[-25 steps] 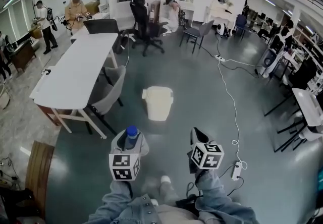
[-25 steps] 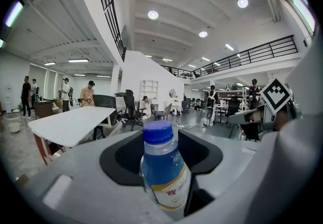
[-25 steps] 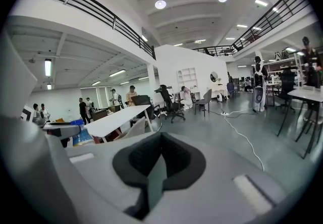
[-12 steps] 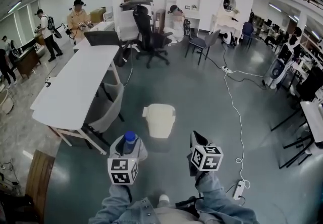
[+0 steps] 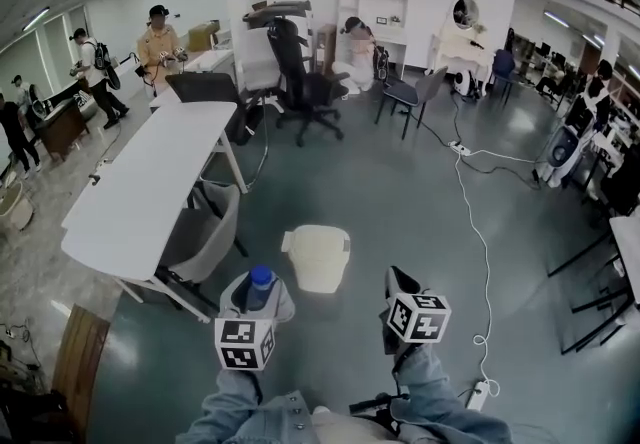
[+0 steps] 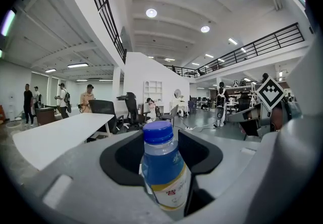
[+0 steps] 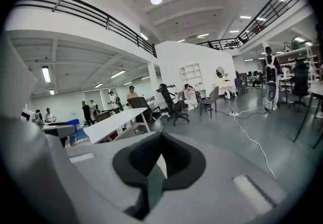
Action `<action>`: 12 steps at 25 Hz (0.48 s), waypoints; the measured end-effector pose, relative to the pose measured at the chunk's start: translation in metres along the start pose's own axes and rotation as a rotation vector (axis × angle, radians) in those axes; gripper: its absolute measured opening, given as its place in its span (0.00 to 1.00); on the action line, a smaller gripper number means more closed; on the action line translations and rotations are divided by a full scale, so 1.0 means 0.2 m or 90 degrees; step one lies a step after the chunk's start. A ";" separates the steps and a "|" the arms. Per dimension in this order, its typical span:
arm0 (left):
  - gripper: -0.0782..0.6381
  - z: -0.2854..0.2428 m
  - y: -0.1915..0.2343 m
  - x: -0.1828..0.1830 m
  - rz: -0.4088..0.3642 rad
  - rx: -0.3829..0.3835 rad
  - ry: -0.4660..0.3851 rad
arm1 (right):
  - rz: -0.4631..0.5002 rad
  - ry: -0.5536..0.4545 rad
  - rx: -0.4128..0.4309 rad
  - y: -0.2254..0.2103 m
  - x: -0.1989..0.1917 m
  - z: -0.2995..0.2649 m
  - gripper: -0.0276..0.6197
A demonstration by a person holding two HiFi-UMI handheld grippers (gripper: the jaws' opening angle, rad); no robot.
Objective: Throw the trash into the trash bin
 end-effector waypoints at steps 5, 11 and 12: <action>0.42 -0.12 -0.01 -0.02 0.002 0.003 0.021 | -0.018 0.023 0.001 -0.09 -0.02 -0.09 0.05; 0.42 -0.35 0.04 -0.02 0.006 -0.003 0.024 | -0.037 0.036 -0.007 -0.20 -0.02 -0.26 0.05; 0.42 -0.39 0.05 -0.02 0.008 -0.005 0.023 | -0.039 0.036 -0.012 -0.21 0.00 -0.29 0.05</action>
Point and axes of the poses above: the fingertips, and each gripper's own axes: z backward along the fingers, y to its left, x out of its top, the point moved 4 cm from there along z, backward along the fingers, and after that the axes turned 1 degree about -x, right-handed, at the moved point
